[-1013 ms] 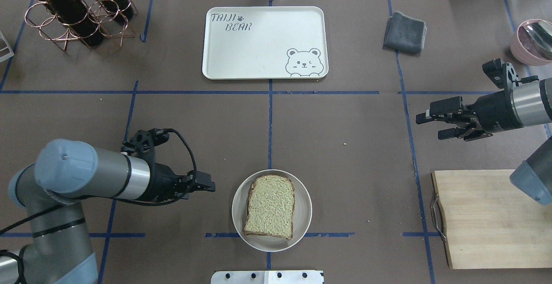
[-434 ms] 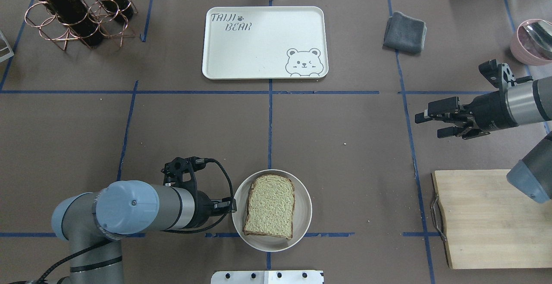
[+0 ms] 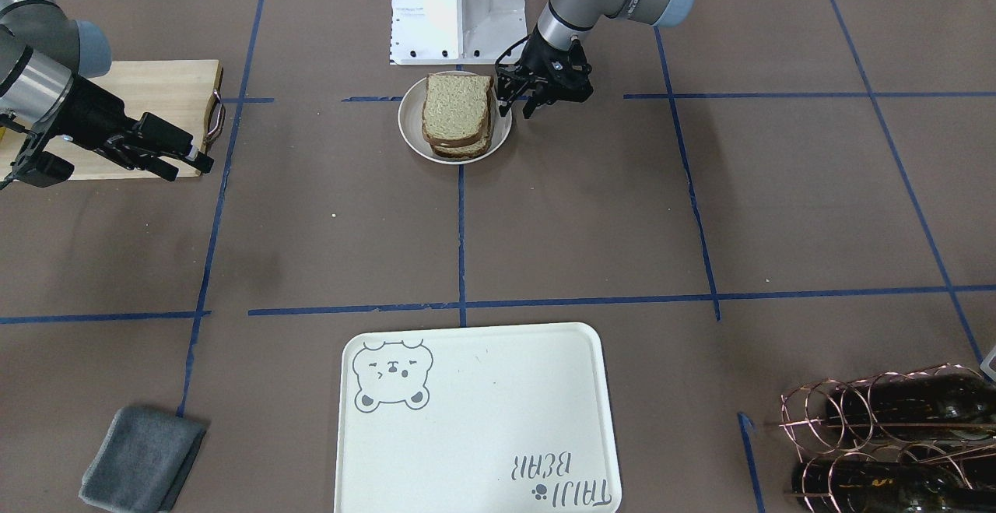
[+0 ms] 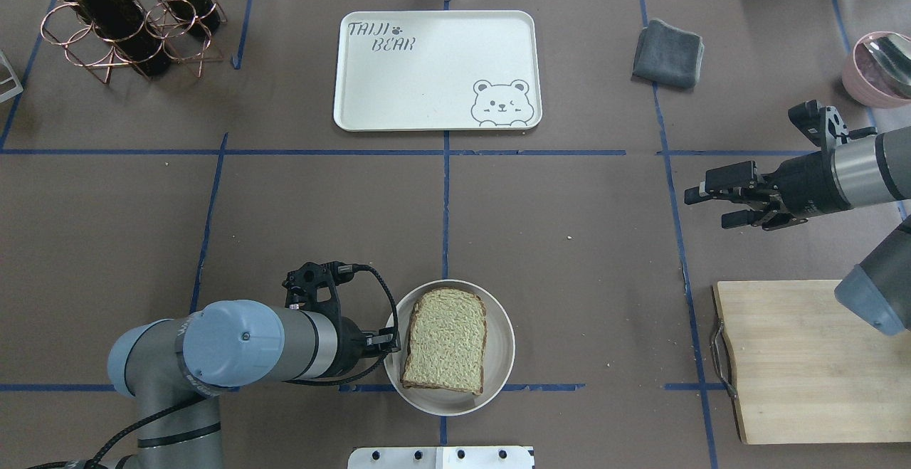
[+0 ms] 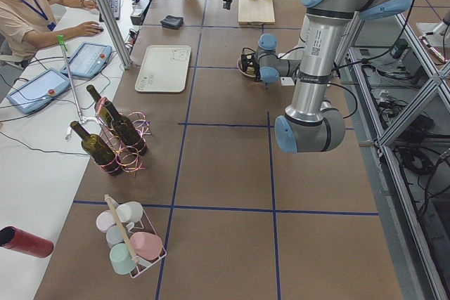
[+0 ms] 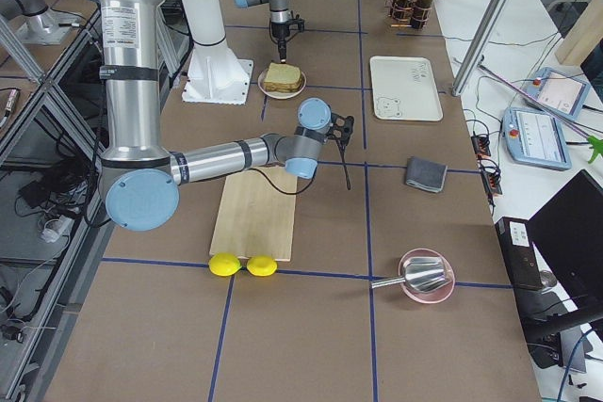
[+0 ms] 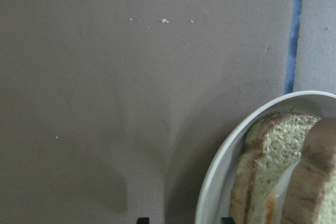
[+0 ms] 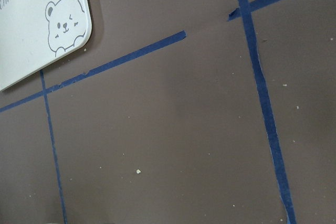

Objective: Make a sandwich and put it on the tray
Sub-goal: 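Withdraw the right gripper from the plate while the left gripper reaches toward the plate rim, then grip the plate rim nearest the robot with the left gripper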

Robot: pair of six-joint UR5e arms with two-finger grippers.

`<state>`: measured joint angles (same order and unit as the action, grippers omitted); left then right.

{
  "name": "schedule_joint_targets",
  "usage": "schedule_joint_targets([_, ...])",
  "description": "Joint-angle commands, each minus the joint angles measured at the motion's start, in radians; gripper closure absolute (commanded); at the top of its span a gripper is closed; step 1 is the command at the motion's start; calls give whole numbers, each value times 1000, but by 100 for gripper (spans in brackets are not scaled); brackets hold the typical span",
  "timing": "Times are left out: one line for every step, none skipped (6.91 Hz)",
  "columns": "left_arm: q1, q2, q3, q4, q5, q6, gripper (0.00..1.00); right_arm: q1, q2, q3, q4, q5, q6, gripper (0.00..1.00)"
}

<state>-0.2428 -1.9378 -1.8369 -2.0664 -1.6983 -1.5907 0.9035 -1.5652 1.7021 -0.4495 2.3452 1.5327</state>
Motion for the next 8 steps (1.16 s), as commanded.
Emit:
schedule_joint_targets([0,-23,22,0,0,0,61,-8,-1,-1,0,-10,0,0])
schedule_joint_targets([2,-23,28,-1,0,0,63,-14,-1,-1,0,-21,0,0])
schedule_joint_targets([2,-21,31,-4,0,0,67,-17,11,-15,0,-21,0,0])
schedule_joint_targets([2,-23,44,-6,-1,0,67,-18,17,-21,2,-21,0,0])
schedule_joint_targets([2,-24,50,-9,-3,0,67,-18,17,-21,2,-21,0,0])
schedule_joint_targets([2,-23,50,-11,-3,0,67,-20,17,-21,2,-21,0,0])
schedule_joint_targets([3,-23,53,-18,-4,0,78,-20,17,-21,2,-20,0,0])
schedule_joint_targets([3,-29,50,-20,-8,-2,100,-23,17,-21,2,-21,0,0])
